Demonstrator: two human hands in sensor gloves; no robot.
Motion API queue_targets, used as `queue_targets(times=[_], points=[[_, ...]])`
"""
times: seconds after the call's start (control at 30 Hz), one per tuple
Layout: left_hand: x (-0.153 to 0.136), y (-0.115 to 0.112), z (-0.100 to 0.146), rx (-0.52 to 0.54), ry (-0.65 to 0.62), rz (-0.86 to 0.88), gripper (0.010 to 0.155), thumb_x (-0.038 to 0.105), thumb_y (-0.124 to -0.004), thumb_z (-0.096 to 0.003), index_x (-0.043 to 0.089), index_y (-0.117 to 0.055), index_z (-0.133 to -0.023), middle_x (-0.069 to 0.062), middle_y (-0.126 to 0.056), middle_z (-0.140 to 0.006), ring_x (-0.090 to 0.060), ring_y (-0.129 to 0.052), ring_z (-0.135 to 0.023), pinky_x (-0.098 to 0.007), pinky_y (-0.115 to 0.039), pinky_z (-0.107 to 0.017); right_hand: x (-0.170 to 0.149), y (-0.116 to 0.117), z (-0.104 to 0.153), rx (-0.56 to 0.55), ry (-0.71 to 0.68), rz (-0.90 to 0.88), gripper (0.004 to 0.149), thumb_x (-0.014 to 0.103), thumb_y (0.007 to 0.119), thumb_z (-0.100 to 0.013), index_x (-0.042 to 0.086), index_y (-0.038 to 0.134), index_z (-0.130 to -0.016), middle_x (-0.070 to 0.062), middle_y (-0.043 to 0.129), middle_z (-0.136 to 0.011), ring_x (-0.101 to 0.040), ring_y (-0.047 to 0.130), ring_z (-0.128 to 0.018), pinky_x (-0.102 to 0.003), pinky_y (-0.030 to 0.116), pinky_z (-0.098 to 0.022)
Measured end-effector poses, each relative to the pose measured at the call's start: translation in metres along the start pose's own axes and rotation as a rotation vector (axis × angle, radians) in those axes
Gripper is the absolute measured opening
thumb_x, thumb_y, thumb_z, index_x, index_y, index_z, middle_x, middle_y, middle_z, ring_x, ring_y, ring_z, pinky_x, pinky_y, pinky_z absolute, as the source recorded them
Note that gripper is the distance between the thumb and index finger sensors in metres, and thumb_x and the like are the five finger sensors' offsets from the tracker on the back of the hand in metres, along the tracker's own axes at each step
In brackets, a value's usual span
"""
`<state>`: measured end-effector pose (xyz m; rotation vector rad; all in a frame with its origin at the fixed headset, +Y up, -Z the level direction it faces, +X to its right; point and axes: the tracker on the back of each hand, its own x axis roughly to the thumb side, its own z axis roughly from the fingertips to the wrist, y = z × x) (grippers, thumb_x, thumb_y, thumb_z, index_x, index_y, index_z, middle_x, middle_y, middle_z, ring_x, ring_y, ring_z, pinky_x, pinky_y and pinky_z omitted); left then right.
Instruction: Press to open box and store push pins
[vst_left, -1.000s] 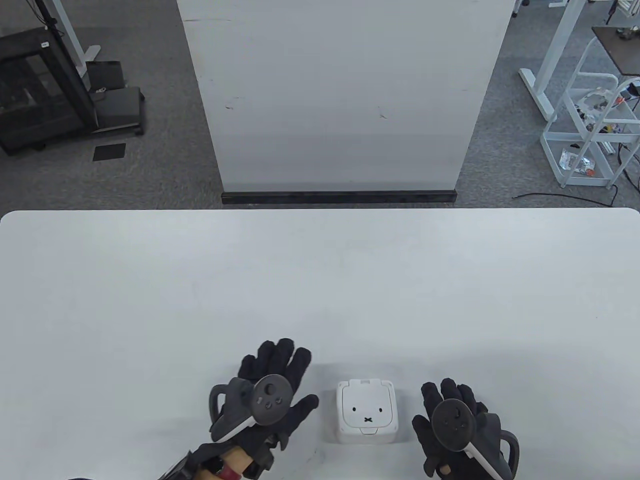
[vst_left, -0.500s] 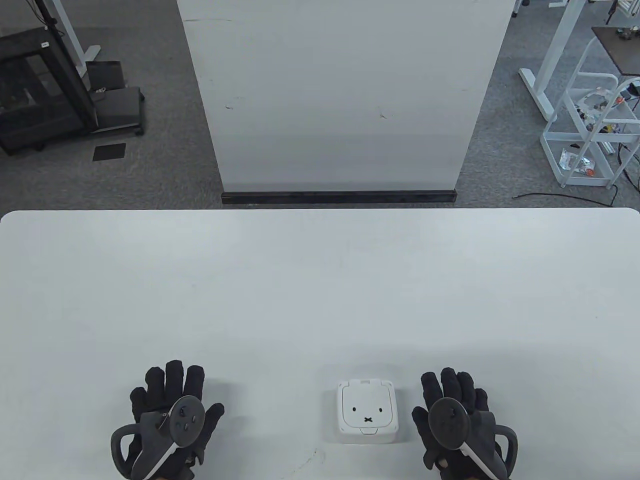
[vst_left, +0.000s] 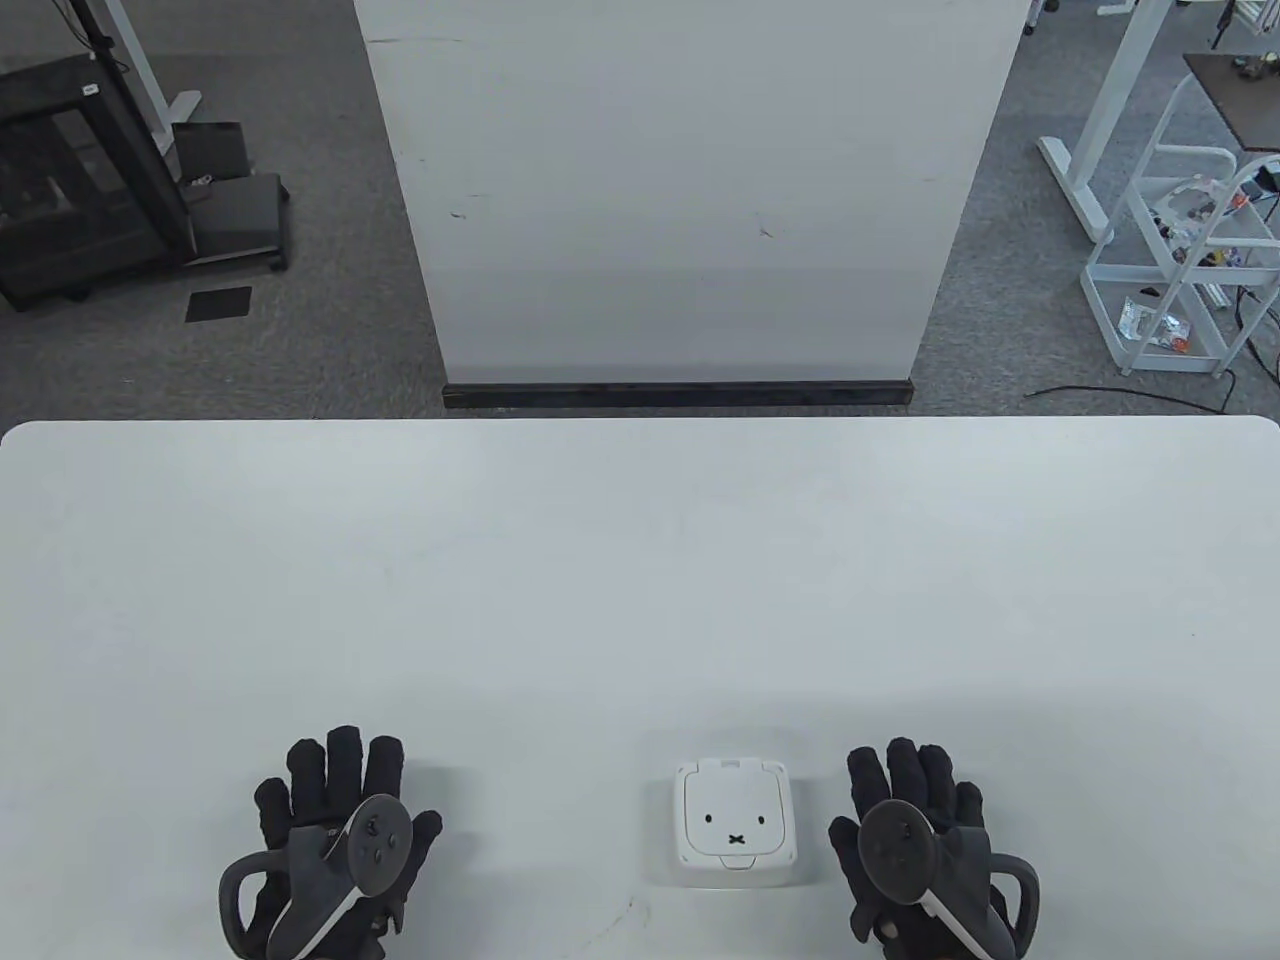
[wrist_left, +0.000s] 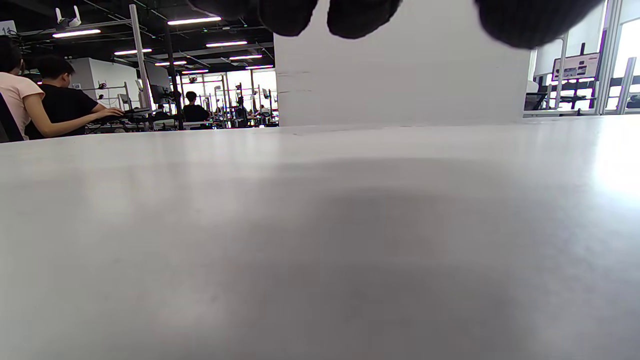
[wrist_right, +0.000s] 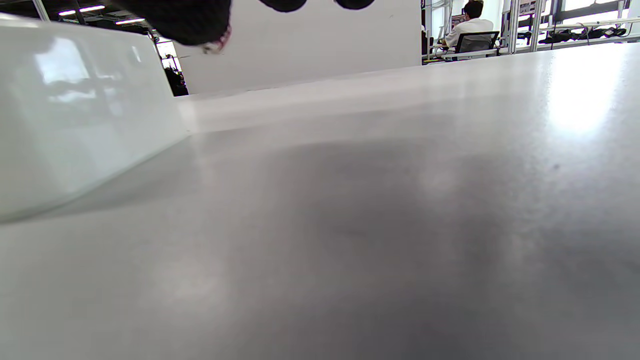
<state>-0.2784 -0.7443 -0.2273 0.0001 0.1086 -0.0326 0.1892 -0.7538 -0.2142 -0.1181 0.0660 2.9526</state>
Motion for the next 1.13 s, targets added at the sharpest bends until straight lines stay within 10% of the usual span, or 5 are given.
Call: queue_targets(times=[1.13], points=[[-0.0005, 0.0009, -0.0047, -0.038, -0.014, 0.049, 0.079, 0.067, -0.062, -0.0431, 0.034, -0.036, -0.11, -0.004, -0.027, -0.121, -0.042, -0.026, -0.111, -0.066, -0.027, -0.078, -0.0016, -0.0005, 0.0047, 0.017, 0.003, -0.003, 0.07, 0.055, 0.069, -0.048, 0.033, 0.036, -0.106, -0.004, 0.033, -0.117, -0.04, 0.033, -0.109, -0.063, 0.041, -0.077]])
